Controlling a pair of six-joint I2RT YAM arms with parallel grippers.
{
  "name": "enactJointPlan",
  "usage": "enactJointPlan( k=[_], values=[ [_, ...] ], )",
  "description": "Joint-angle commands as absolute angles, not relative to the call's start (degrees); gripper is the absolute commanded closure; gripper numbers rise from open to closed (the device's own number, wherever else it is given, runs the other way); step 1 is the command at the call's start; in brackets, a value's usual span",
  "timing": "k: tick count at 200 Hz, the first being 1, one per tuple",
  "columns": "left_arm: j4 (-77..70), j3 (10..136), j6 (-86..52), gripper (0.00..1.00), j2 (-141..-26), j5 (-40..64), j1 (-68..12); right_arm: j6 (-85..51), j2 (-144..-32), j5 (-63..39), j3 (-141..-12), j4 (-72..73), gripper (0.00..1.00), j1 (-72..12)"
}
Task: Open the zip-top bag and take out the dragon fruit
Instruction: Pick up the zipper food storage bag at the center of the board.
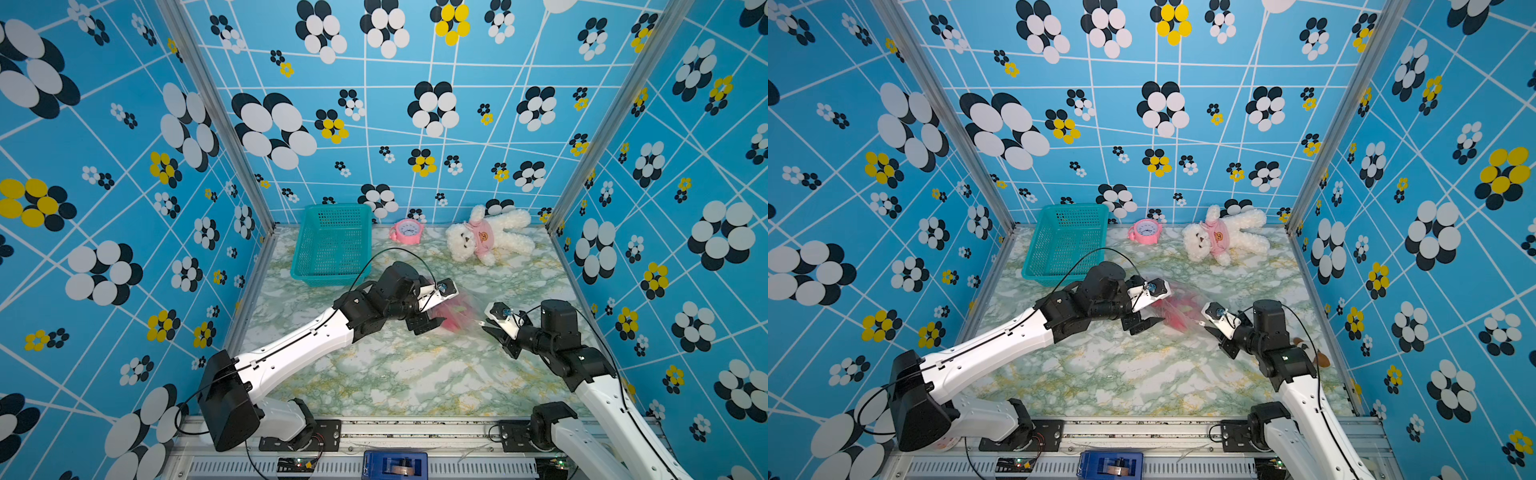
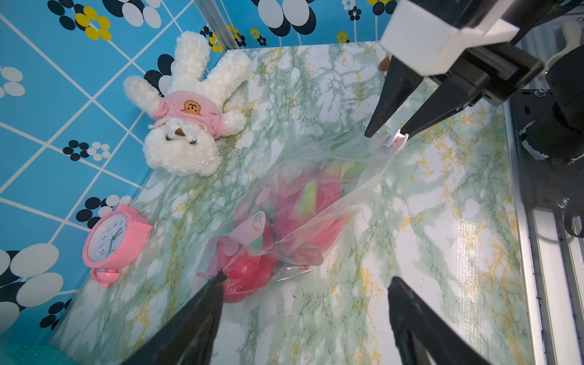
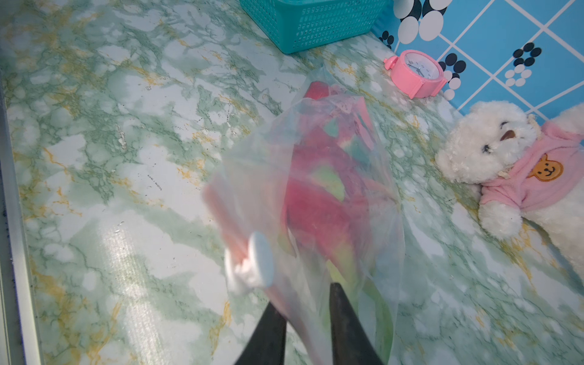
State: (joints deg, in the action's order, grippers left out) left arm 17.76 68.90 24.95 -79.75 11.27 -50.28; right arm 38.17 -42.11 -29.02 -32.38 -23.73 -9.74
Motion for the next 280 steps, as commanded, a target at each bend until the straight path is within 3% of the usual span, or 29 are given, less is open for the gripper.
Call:
enactJointPlan(
  k=[1,34,52,76,113,155,214,265,280],
  values=[
    [17.89,70.91,25.31,0.19,-80.76,12.83,-50.45,37.71,-42.69,-29.58,-32.13,-22.09,0.78,-10.21],
    [18.09,71.45,25.57,0.22,-81.29,13.43,-50.45,37.63,-42.88,-30.27,-32.81,-22.03,0.88,-10.2],
    [18.03,71.55,25.62,0.23,-81.36,13.87,-50.41,37.47,-42.93,-31.13,-33.77,-22.17,1.0,-10.2],
    [16.22,71.35,22.58,0.23,-80.93,16.24,-49.57,37.59,-43.55,-32.26,-37.34,-23.6,1.0,-11.17],
    [12.51,71.45,16.7,0.29,-79.69,29.04,-44.27,43.84,-47.62,-28.79,-48.45,-32.85,1.0,-17.46],
    [20.65,76.79,22.21,0.38,-80.22,32.1,-43.74,52.51,-57.21,-29.07,-65.31,-45.63,1.0,-21.39],
    [23.43,81.28,21.54,0.37,-79.37,36.98,-40.02,61.8,-67.6,-29.26,-86.12,-64.58,1.0,-25.36],
    [24.46,80.64,20.46,0.39,-78.53,42.14,-40.14,63.54,-69.32,-29.18,-89.39,-69.02,1.0,-28.9],
    [25.22,80.51,20.72,0.48,-78.64,44.63,-40.36,63.37,-69.43,-29.08,-88.78,-68.35,1.0,-29.55]
  ],
)
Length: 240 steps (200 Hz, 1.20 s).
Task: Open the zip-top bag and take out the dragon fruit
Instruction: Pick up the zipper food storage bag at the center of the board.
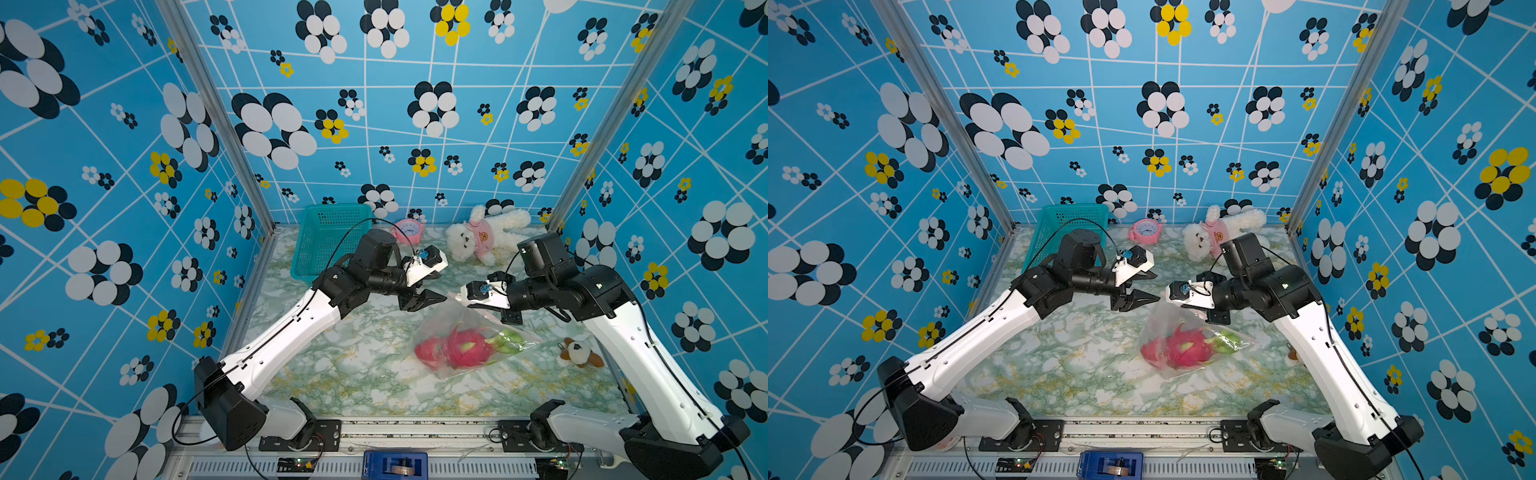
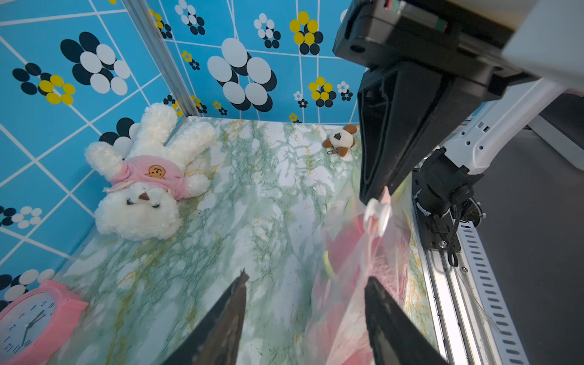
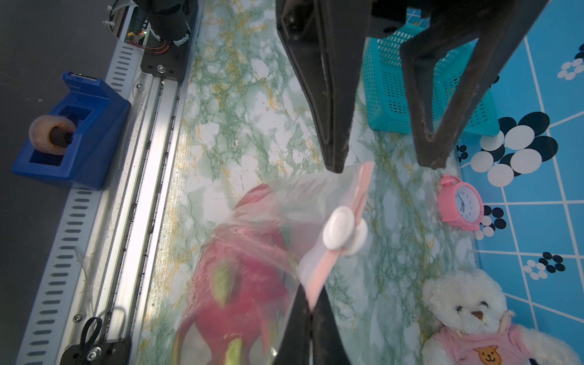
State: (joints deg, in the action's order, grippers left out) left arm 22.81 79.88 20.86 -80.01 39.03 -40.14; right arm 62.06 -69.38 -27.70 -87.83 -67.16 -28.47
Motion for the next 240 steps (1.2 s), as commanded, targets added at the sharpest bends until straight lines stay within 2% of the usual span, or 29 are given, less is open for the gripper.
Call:
enactJointPlan(
  k=[1,28,32,44,74,99,240],
  values=[
    [25.31,80.51,20.78,0.49,-78.65,44.77,-40.35,63.32,-69.43,-29.04,-88.73,-68.36,1.0,-29.63],
    [25.85,80.42,21.09,0.56,-78.69,45.33,-41.2,63.13,-69.61,-28.47,-88.42,-67.44,1.0,-31.21],
    [25.85,80.4,21.09,0.61,-78.71,45.62,-41.21,63.13,-69.61,-28.34,-88.42,-67.35,1.0,-31.35],
    [25.89,80.51,21.17,0.63,-78.76,46.12,-41.31,63.17,-69.7,-28.26,-88.16,-67.2,1.0,-31.63],
    [26.43,80.65,22.06,0.82,-78.71,47.13,-41.56,63.43,-69.96,-28.16,-88.15,-67.06,1.0,-31.99],
    [26.46,80.42,22.28,0.89,-78.7,47.33,-41.6,63.46,-69.96,-28.1,-88.11,-67.06,1.0,-32.06],
    [27.1,81.89,21.97,0.86,-78.99,48.5,-42.45,63.63,-69.48,-27.93,-86.57,-67.15,1.0,-32.13]
  ],
)
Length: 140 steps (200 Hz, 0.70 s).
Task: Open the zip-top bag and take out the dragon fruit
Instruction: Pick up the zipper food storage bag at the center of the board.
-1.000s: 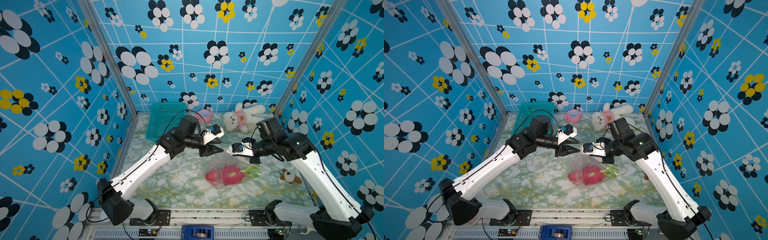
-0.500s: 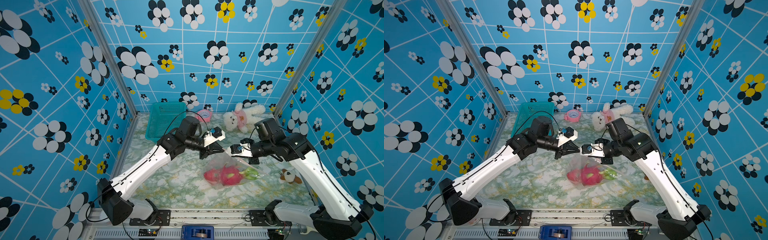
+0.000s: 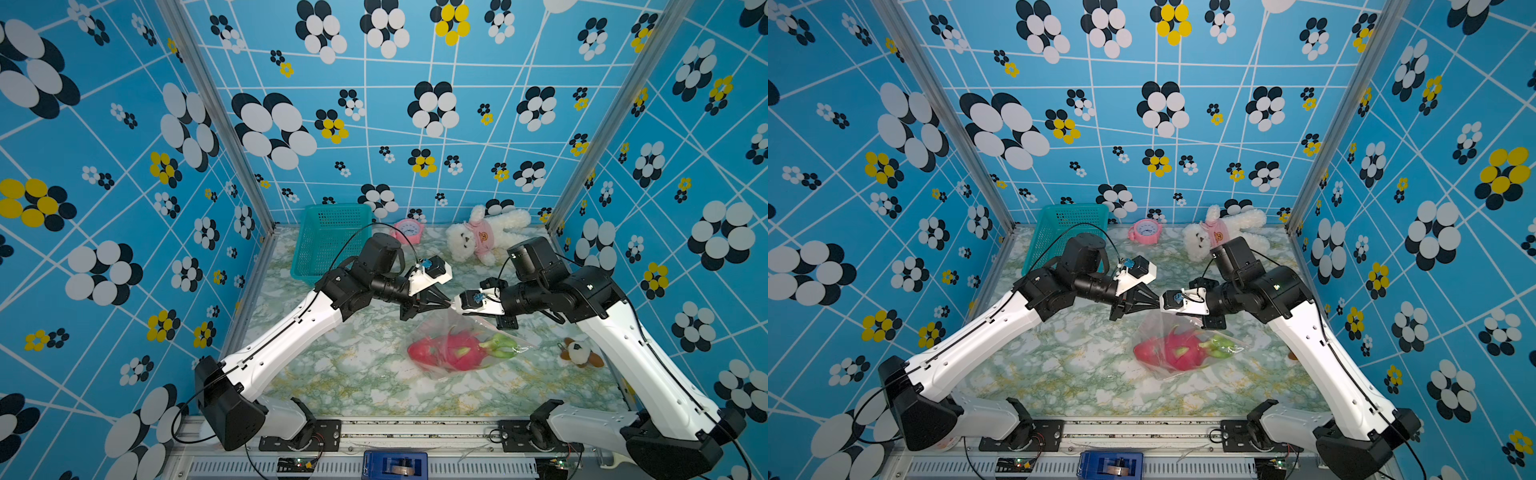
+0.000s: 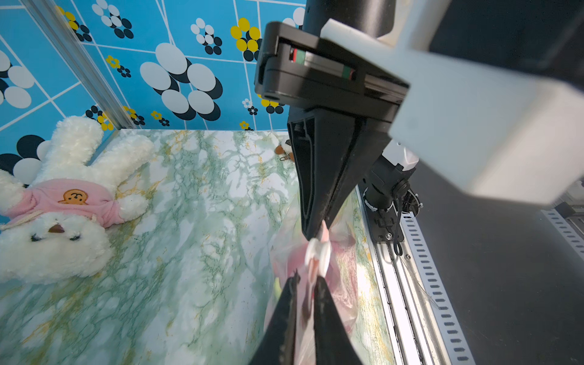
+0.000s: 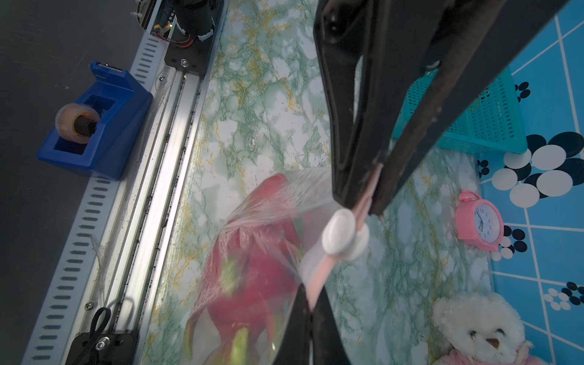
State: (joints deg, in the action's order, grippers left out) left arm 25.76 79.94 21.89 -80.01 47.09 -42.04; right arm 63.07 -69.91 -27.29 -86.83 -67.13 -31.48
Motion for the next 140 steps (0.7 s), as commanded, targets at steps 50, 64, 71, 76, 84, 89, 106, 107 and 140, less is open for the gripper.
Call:
enactJointPlan(
  k=[50,64,71,76,84,89,106,107,140],
  values=[
    [27.09,82.12,21.97,0.97,-79.22,49.04,-42.45,63.55,-69.17,-27.95,-85.87,-67.15,1.0,-32.08],
    [27.28,82.16,22.06,1.0,-79.1,49.18,-42.61,63.46,-69.19,-28.03,-85.7,-67.07,1.0,-32.1],
    [27.35,82.14,22.17,1.0,-79.18,49.22,-42.65,63.35,-69.17,-27.98,-85.68,-66.98,1.0,-32.12],
    [27.57,82.09,22.26,1.0,-79.04,49.24,-42.71,63.32,-69.17,-28.04,-85.57,-66.9,1.0,-32.13],
    [27.93,82.17,22.58,1.0,-79.12,49.26,-42.95,63.22,-69.19,-28.01,-85.61,-66.76,1.0,-32.08],
    [28.05,82.22,22.63,1.0,-79.14,49.22,-43.02,63.12,-69.18,-28.02,-85.48,-66.73,1.0,-32.07],
    [28.35,82.53,22.76,1.0,-79.14,49.61,-43.07,62.71,-69.18,-27.99,-85.26,-66.45,1.0,-32.01],
    [28.37,82.57,22.76,1.0,-79.12,49.63,-43.07,62.6,-69.17,-28.02,-85.26,-66.4,1.0,-32.09],
    [28.22,83.73,19.5,1.0,-78.95,45.86,-43.07,56.23,-67.68,-28.83,-84.02,-61.57,0.86,-32.08]
  ],
)
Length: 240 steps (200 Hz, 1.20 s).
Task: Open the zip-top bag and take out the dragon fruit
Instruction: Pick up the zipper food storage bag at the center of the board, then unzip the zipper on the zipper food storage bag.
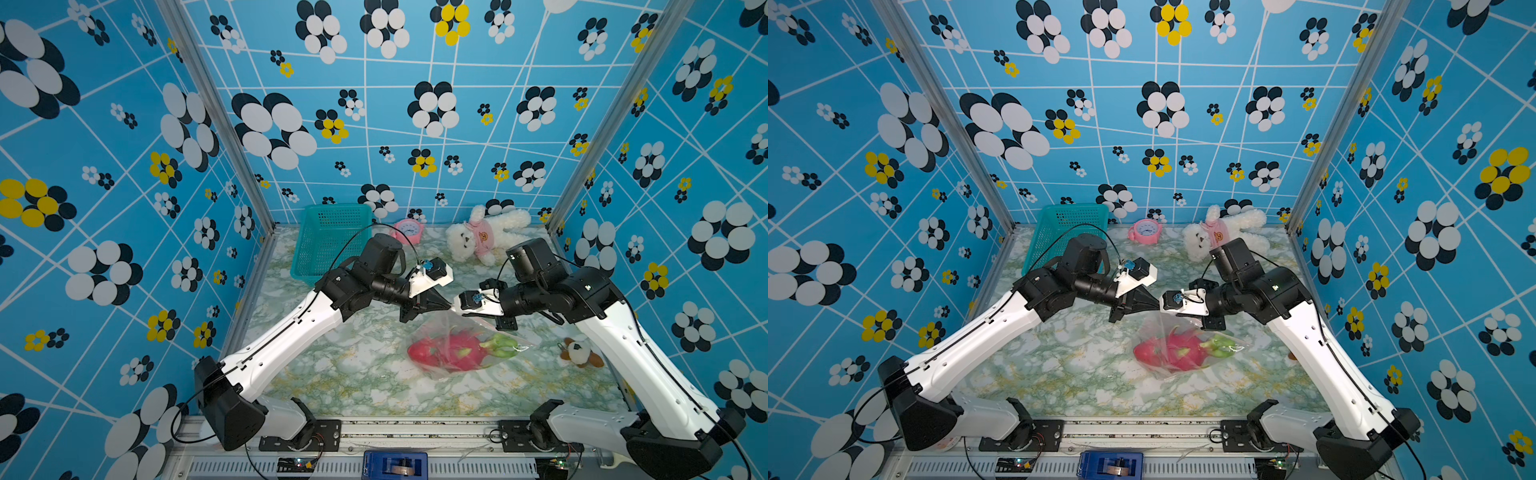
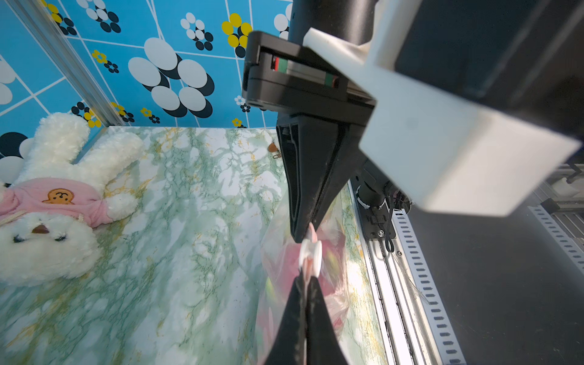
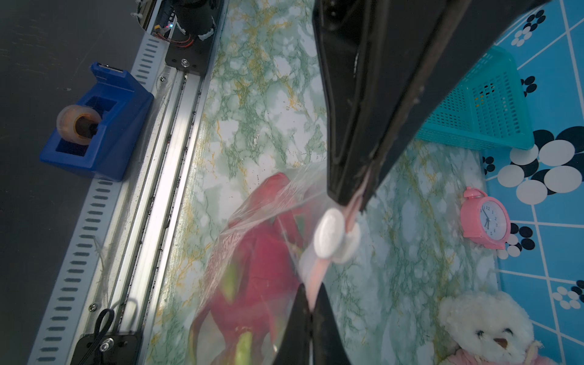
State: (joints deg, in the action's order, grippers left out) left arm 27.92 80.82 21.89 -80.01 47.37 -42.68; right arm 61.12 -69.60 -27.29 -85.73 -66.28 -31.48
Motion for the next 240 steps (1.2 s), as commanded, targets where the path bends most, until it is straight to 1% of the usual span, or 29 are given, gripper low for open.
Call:
enactJointPlan(
  k=[1,19,39,58,85,109,142,186,240],
  values=[
    [28.26,83.7,19.42,1.0,-78.94,45.69,-43.07,55.93,-67.59,-28.92,-83.89,-61.33,0.85,-32.08],
    [27.77,83.59,19.34,1.0,-78.49,44.82,-43.15,51.03,-65.85,-30.86,-82.14,-56.63,0.73,-32.08],
    [27.52,83.58,19.34,1.0,-78.17,43.42,-43.37,46.51,-64.79,-33.52,-80.8,-52.86,0.65,-32.03],
    [27.0,83.28,19.6,1.0,-77.86,42.61,-43.49,43.01,-64.54,-35.95,-79.97,-50.2,0.64,-32.03],
    [26.97,83.28,20.13,1.0,-77.67,42.56,-43.71,40.32,-63.9,-36.17,-78.43,-46.67,0.64,-32.09],
    [26.35,82.64,20.15,1.0,-77.28,42.54,-43.99,39.82,-64.17,-36.73,-78.15,-46.33,0.66,-32.1],
    [26.02,82.01,20.13,1.0,-76.83,42.1,-44.03,39.96,-64.25,-36.48,-77.69,-46.1,0.79,-32.04],
    [26.39,81.75,20.48,1.0,-76.69,41.79,-43.99,40.16,-64.11,-36.04,-77.34,-46.18,0.88,-32.13],
    [25.21,80.27,20.52,1.0,-74.84,38.58,-43.92,41.42,-62.76,-34.31,-76.65,-47.03,0.94,-32.08]
  ],
)
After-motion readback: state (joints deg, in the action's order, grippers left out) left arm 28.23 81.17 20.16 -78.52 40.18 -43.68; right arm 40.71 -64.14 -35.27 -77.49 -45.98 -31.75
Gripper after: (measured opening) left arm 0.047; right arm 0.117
